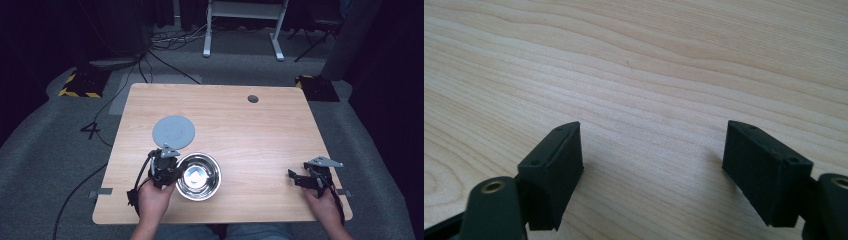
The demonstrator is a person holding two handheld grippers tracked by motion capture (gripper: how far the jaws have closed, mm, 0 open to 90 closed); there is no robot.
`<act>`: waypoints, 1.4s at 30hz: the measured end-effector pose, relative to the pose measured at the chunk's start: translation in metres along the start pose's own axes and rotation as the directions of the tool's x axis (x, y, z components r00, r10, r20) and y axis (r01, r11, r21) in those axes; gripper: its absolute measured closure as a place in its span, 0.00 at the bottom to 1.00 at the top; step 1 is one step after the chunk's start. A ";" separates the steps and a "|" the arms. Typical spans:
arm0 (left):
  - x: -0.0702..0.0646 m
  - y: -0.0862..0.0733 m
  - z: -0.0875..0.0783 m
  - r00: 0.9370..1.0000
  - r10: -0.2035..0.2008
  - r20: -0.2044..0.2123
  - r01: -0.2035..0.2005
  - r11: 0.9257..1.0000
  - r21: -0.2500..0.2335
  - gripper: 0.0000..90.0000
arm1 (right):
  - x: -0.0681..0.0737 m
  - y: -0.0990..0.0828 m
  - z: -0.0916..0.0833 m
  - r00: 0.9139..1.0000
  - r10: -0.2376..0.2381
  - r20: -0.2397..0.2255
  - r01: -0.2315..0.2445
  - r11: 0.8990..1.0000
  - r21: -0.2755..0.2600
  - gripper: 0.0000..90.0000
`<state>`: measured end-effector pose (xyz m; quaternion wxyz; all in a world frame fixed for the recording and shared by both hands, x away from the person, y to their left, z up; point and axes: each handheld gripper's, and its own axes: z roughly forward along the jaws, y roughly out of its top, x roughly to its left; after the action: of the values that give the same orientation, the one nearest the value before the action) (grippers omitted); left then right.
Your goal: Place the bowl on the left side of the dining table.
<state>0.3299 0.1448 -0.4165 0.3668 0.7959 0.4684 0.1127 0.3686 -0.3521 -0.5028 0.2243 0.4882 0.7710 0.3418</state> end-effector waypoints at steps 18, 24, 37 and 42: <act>0.028 0.008 -0.023 0.998 -0.038 -0.056 0.034 0.997 -0.070 0.94 | 0.000 0.000 0.000 1.000 0.001 -0.002 -0.001 1.000 -0.001 0.27; 0.041 0.021 -0.026 0.998 -0.047 -0.048 0.044 0.996 -0.079 0.95 | 0.000 0.000 0.000 1.000 0.000 -0.001 0.000 1.000 -0.001 0.27; 0.065 0.051 -0.022 0.998 -0.029 -0.053 0.024 0.996 -0.088 0.94 | 0.000 0.000 0.000 1.000 0.002 0.004 -0.002 1.000 0.001 0.26; 0.081 0.062 -0.019 0.998 -0.051 -0.041 0.047 0.995 -0.090 0.95 | 0.000 0.000 0.000 1.000 -0.001 0.004 0.001 1.000 -0.001 0.26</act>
<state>0.4042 0.2026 -0.3731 0.3944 0.7643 0.4902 0.1414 0.3689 -0.3521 -0.5030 0.2262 0.4884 0.7706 0.3412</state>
